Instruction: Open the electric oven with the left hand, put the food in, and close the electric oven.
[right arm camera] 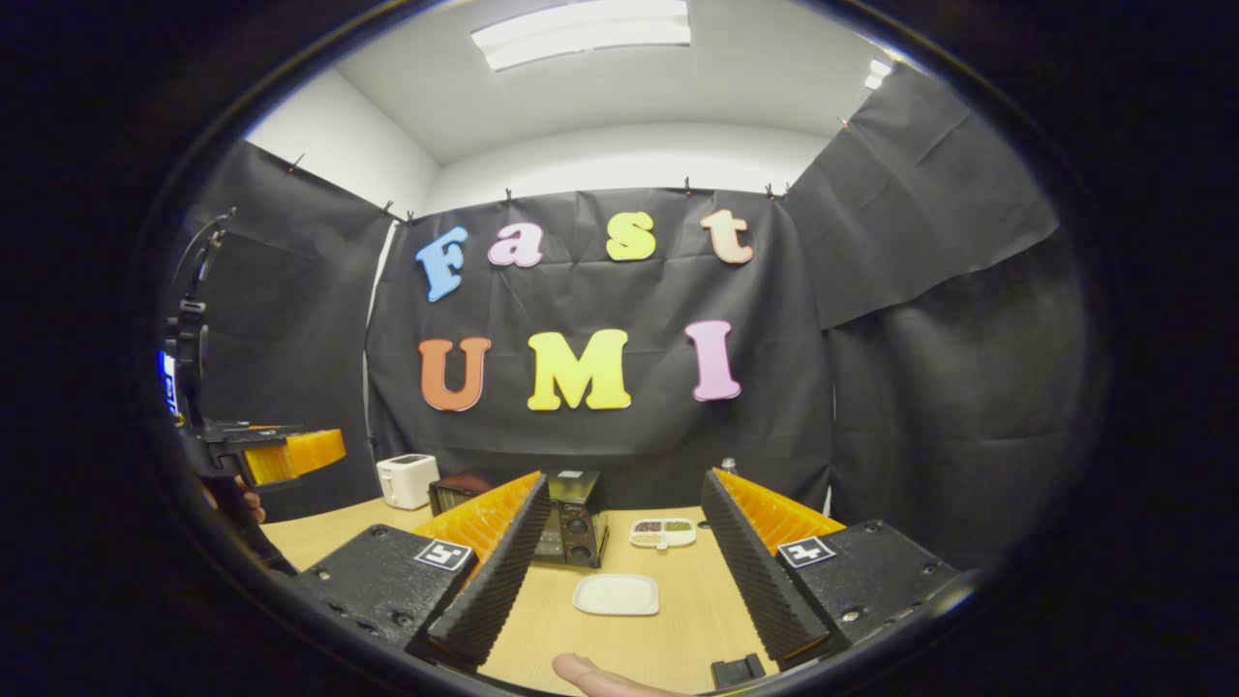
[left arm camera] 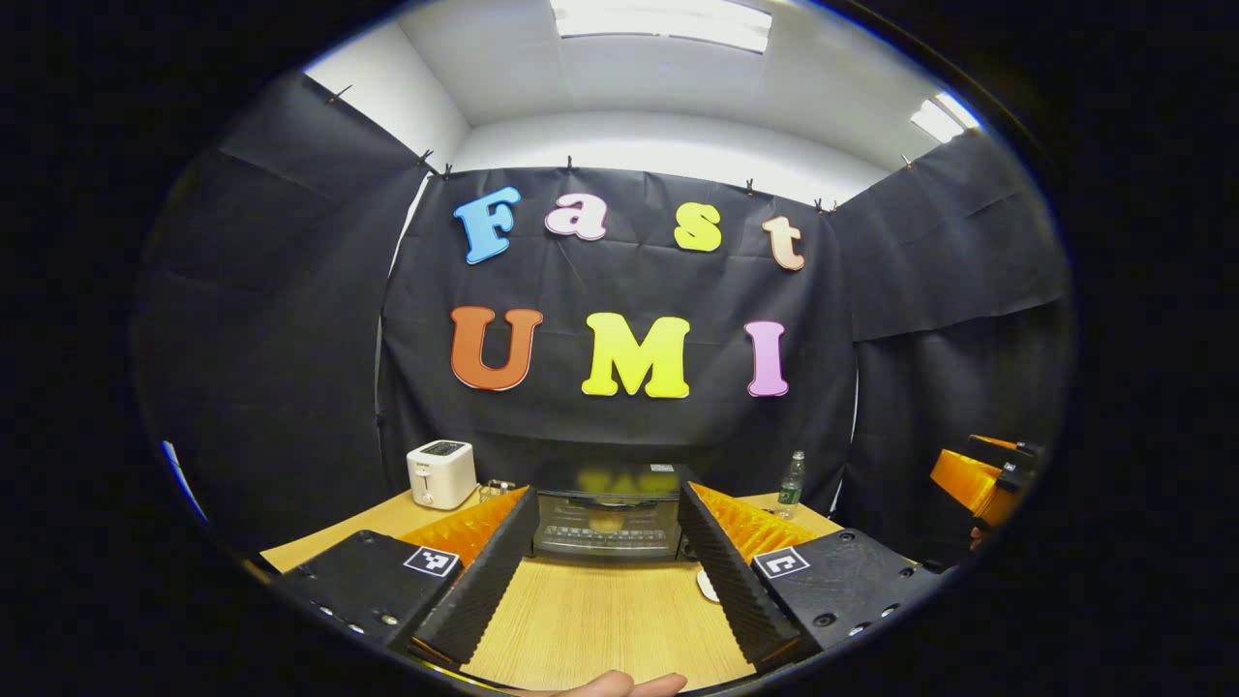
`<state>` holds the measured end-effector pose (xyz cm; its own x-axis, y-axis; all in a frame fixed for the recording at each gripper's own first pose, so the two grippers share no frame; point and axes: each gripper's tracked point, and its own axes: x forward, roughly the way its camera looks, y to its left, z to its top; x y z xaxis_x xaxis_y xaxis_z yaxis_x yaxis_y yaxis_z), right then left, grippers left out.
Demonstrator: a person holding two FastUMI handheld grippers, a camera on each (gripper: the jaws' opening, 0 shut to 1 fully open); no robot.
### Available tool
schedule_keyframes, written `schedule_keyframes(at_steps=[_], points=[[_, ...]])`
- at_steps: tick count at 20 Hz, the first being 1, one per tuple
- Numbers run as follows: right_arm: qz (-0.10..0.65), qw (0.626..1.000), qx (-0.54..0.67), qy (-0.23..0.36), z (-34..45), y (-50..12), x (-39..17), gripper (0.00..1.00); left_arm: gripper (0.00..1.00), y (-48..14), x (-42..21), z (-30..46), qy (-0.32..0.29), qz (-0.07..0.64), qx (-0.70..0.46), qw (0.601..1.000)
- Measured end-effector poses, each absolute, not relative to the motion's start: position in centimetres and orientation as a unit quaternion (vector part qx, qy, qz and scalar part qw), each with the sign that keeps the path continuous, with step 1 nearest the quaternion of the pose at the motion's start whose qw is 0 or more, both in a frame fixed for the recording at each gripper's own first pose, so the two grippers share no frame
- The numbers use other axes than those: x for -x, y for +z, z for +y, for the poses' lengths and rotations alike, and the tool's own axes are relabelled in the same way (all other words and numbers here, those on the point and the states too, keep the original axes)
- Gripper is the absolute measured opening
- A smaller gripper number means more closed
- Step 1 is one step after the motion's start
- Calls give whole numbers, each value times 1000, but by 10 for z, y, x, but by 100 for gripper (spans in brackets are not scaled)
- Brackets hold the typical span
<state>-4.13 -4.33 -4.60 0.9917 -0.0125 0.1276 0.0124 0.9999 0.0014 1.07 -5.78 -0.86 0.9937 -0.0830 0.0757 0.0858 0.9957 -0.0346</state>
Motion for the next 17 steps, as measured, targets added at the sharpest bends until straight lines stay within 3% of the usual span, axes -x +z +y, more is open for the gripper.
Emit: schedule_keyframes(at_steps=[16, 17], points=[[-40, 999, 13, 23, -20, -70, 30, 96, 94, -20, 13, -51, -49, -27, 12, 998], [-42, 999, 12, 21, -21, -70, 30, 96, 84, -21, 14, -53, -50, -27, 10, 998]])
